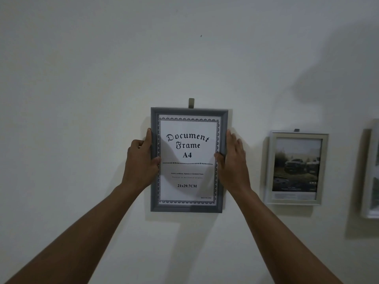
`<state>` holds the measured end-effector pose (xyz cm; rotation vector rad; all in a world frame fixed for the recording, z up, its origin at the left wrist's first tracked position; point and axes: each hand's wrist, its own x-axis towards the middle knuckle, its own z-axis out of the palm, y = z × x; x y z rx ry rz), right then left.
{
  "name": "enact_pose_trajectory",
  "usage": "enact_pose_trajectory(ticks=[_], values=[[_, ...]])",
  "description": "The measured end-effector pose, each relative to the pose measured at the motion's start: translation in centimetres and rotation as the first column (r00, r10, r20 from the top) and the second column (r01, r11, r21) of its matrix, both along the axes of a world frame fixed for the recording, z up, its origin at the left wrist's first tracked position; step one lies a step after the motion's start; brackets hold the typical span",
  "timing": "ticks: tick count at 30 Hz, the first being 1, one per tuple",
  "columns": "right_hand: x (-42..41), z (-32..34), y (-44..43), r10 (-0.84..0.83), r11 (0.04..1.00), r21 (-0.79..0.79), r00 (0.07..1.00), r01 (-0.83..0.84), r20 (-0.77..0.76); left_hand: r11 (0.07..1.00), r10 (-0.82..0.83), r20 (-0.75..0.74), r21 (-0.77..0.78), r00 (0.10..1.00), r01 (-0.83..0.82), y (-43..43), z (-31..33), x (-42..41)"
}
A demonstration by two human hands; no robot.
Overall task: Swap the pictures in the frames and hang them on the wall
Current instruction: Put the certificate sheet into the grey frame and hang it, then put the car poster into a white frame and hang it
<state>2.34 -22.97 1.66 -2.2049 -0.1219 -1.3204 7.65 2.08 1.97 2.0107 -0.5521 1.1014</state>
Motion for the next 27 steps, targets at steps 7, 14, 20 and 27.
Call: enact_pose_trajectory(ticks=[7, 14, 20, 27], values=[[-0.2, 0.0, 0.0, -0.004, 1.000, -0.025, 1.000, 0.004, -0.027, 1.000, -0.020, -0.021, -0.010, 1.000, 0.020, 0.1, 0.3, -0.5], [-0.3, 0.0, 0.0, 0.016, 1.000, -0.025, 0.999, -0.017, -0.051, 1.000, -0.021, -0.019, -0.010, 1.000, 0.021, 0.1, 0.2, -0.6], [-0.9, 0.1, 0.1, 0.051, 0.999, 0.007, 0.996, -0.050, -0.079, 0.999, -0.015, 0.014, -0.049, 1.000, 0.016, 0.1, 0.2, -0.4], [-4.6, 0.4, -1.5, 0.002, 1.000, 0.001, 0.998, -0.002, -0.069, 0.994, 0.005, 0.218, -0.107, 0.976, 0.019, -2.1, -0.2, -4.3]])
